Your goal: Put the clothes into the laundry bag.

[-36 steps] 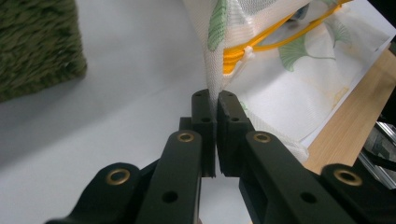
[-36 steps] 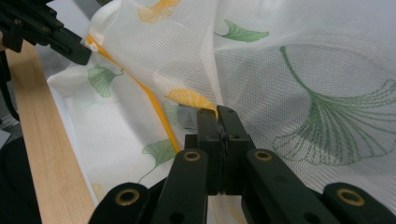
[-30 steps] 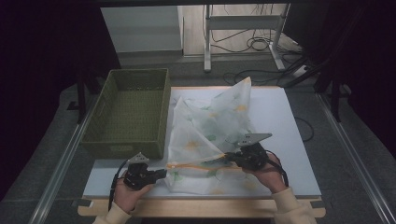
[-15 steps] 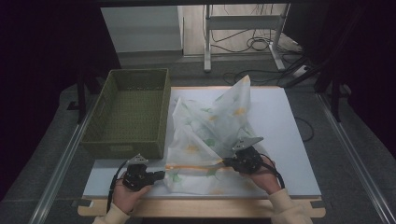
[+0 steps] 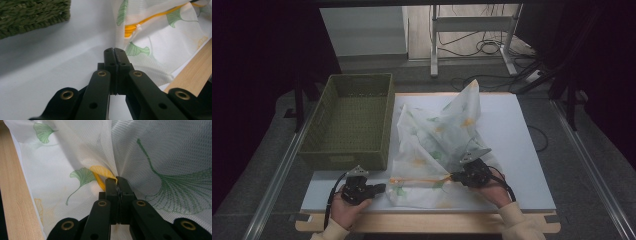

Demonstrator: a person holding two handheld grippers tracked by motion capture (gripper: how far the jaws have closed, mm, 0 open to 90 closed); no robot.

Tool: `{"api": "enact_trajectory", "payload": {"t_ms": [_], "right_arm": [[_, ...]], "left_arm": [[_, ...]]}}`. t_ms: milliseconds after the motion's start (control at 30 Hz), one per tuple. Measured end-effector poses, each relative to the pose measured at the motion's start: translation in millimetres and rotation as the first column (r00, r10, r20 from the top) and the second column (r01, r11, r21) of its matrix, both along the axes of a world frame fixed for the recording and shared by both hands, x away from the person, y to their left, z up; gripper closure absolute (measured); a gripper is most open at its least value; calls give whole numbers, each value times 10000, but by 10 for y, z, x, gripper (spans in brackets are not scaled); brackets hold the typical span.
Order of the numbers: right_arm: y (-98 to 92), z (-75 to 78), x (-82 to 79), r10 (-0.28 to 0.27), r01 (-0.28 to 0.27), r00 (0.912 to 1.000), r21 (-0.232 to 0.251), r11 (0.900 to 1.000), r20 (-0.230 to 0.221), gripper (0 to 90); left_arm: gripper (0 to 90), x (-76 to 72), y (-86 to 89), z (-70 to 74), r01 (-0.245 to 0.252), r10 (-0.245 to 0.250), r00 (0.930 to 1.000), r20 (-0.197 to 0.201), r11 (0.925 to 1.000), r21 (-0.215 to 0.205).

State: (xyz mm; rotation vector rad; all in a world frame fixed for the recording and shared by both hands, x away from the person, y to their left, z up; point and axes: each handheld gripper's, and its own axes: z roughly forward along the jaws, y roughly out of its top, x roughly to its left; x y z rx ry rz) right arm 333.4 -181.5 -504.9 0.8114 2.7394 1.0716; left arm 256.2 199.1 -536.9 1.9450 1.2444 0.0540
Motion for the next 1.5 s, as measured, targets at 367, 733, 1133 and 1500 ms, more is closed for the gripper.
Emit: {"api": "enact_trajectory", "payload": {"t_ms": [367,733,1133,1500], "right_arm": [[-16,277,-75,292,-342,9967,672,9971,751,684],[179,361,-50,-77,-46,9904,884,9961,1381,891],[450,25,-3,259,-229,9940,-290,9993,1062,893],[400,253,-77,63,-148,9901,594,9981,1402,893]], "left_arm": [[754,-54,-35,91,-102,101,9970,762,9999,21],[512,-63,8,144,-371,346,9932,1115,9991,201],[447,-68,43,150,-467,439,9924,1147,9987,223],[410,-74,43,159,-492,440,9912,1245,9980,390]]}}
